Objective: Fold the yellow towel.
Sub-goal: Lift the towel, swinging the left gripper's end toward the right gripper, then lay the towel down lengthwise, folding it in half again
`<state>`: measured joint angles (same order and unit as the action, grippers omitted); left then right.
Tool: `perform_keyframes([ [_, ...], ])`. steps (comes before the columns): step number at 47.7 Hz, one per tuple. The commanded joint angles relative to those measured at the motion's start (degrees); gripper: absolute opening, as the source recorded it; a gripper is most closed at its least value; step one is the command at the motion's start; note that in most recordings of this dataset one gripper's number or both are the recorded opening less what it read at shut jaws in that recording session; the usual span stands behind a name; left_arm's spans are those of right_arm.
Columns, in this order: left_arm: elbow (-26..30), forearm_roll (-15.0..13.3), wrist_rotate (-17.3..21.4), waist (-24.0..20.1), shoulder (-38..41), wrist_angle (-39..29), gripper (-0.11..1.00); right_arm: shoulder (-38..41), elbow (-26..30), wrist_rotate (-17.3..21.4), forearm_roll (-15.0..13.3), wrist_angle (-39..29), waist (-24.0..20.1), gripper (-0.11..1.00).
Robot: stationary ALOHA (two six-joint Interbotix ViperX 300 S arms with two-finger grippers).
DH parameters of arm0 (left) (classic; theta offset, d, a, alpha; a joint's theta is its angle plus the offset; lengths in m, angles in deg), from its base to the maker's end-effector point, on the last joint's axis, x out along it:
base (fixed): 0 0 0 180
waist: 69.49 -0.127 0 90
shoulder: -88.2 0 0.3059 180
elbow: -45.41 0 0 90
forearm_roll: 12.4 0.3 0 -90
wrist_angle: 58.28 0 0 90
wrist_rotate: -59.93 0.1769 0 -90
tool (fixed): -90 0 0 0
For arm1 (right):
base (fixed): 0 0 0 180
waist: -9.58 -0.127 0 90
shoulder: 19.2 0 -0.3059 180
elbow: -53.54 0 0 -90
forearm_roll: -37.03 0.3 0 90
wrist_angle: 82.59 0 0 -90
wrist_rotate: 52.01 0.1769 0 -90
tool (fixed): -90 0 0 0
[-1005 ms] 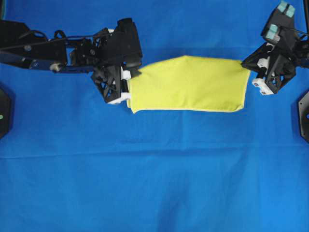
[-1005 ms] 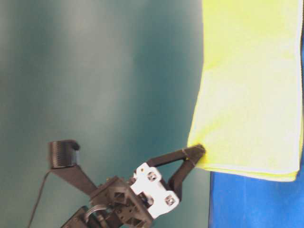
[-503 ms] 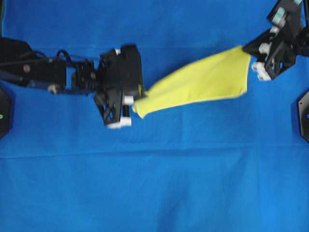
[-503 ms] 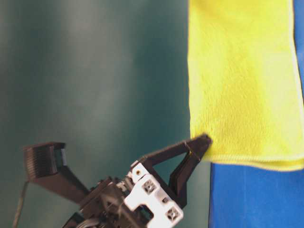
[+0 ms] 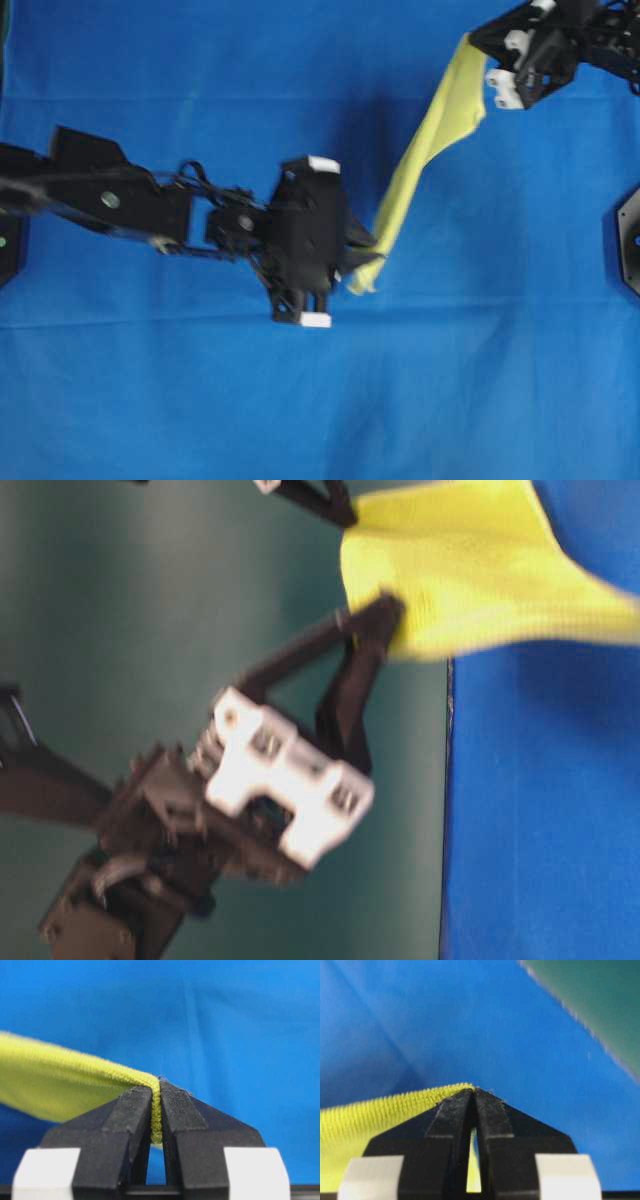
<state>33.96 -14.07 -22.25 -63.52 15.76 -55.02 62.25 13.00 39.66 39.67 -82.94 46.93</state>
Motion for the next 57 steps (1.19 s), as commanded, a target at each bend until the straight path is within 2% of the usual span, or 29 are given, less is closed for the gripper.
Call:
perform_keyframes([
  [1,4.1,0.2,1.5,2.3,0.6,0.3,0.02,2.7,4.1,-0.2,-0.3,2.5,1.0,0.02],
  [8,7.0,0.2,2.5,3.1,3.2,0.0,0.02,6.5,8.3,-0.4,-0.3,3.1,1.0,0.02],
  [16,8.4,0.2,2.5,3.1,4.8,0.2,0.02,8.1,10.0,-0.4,-0.5,3.3,1.0,0.02],
  [27,11.9,0.1,2.9,3.1,7.7,1.9,0.02,6.2,7.8,-0.4,-0.5,3.1,2.2,0.02],
  [36,19.5,0.1,3.7,3.1,13.1,1.8,0.02,0.9,2.8,-0.4,-0.5,2.9,5.0,0.02],
  [47,26.4,0.1,4.7,3.0,18.7,1.8,0.02,-4.0,-1.3,-0.5,-1.1,-0.8,5.9,0.02],
  [52,26.4,0.2,4.3,2.9,19.5,1.8,0.02,-3.9,-1.2,-0.4,-1.4,-1.6,5.9,0.02],
  [57,23.8,0.2,2.5,2.8,18.6,2.0,0.02,-2.0,-0.4,-0.4,-1.5,-1.4,5.4,0.02],
])
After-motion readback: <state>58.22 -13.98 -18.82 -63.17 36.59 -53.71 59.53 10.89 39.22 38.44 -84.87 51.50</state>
